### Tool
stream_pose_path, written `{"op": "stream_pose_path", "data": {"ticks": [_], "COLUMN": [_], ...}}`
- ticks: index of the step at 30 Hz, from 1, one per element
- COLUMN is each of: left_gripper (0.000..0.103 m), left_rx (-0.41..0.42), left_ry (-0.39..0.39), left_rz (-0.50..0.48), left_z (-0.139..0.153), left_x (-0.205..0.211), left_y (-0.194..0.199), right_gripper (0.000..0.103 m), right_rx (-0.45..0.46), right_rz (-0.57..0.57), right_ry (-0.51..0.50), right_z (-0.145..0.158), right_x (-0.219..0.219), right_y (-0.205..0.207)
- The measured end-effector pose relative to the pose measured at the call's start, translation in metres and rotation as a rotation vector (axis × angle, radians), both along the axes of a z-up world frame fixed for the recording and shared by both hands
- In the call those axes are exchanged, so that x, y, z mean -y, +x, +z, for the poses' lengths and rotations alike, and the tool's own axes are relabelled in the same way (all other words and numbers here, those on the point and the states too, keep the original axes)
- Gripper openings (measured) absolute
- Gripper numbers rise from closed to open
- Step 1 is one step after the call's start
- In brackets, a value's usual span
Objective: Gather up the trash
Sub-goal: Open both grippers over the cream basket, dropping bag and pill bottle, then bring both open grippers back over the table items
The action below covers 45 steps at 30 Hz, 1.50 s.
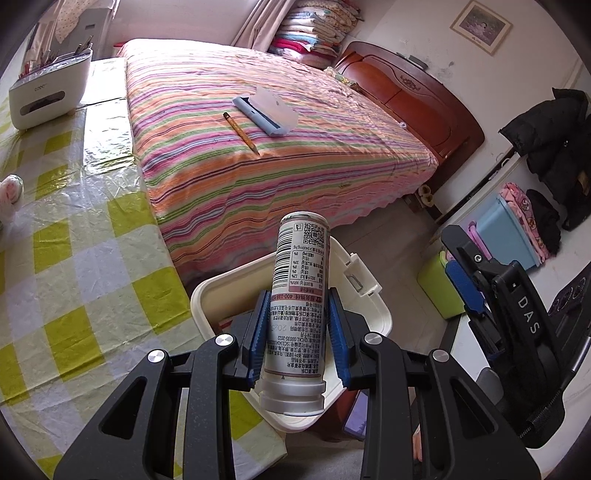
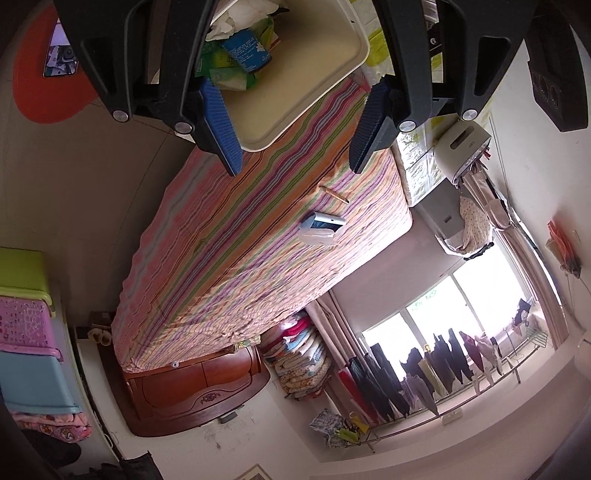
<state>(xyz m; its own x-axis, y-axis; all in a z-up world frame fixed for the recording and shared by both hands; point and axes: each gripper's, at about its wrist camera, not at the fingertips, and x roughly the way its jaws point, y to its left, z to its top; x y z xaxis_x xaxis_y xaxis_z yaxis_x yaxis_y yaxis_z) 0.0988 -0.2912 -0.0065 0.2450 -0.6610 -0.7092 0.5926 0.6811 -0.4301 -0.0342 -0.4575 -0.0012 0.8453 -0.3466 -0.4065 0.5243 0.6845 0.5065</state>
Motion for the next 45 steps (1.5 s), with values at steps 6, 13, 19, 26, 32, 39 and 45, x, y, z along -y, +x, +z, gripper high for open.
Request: {"op": "stream_pose_path", "data": {"ticks": [6, 13, 19, 26, 32, 39, 45], "left_gripper": [0.032, 0.074, 0.074, 0.074, 0.074, 0.074, 0.074], "left_rx": [-0.007, 0.014, 0.030, 0.041, 0.072, 0.140, 0.120], "left_ry": [0.003, -0.003, 0.001, 0.003, 0.037, 0.152, 0.228], "left_rz": [-0.037, 0.040, 0.119, 0.206, 0.272, 0.307, 0.324], "left_z": [-0.006, -0.005, 0.007, 0.016, 0.023, 0.031, 0.033], "left_x": [0.017, 0.000, -0.044, -0.093, -0.127, -0.169, -0.231], "left_y": [-0.001, 0.006, 0.014, 0.022, 0.025, 0.032, 0.061], "right_gripper": [0.059, 0.059, 0.065, 0.066, 0.066, 0.066, 0.066], "right_rx": [0.033, 0.051, 0.045, 0.030, 0.004, -0.019, -0.038], "right_rz": [-0.008, 0.001, 0.026, 0.067, 0.116, 0.145, 0.173], "right_ry": [0.005, -0.005, -0.011, -0.015, -0.026, -0.033, -0.031], "right_z": [0.004, 0.008, 0.010, 0.013, 0.015, 0.015, 0.014], "right_x": [0.003, -0.002, -0.007, -0.019, -0.031, -0.042, -0.050], "right_y": [-0.007, -0.008, -0.004, 0.006, 0.016, 0.023, 0.030]}}
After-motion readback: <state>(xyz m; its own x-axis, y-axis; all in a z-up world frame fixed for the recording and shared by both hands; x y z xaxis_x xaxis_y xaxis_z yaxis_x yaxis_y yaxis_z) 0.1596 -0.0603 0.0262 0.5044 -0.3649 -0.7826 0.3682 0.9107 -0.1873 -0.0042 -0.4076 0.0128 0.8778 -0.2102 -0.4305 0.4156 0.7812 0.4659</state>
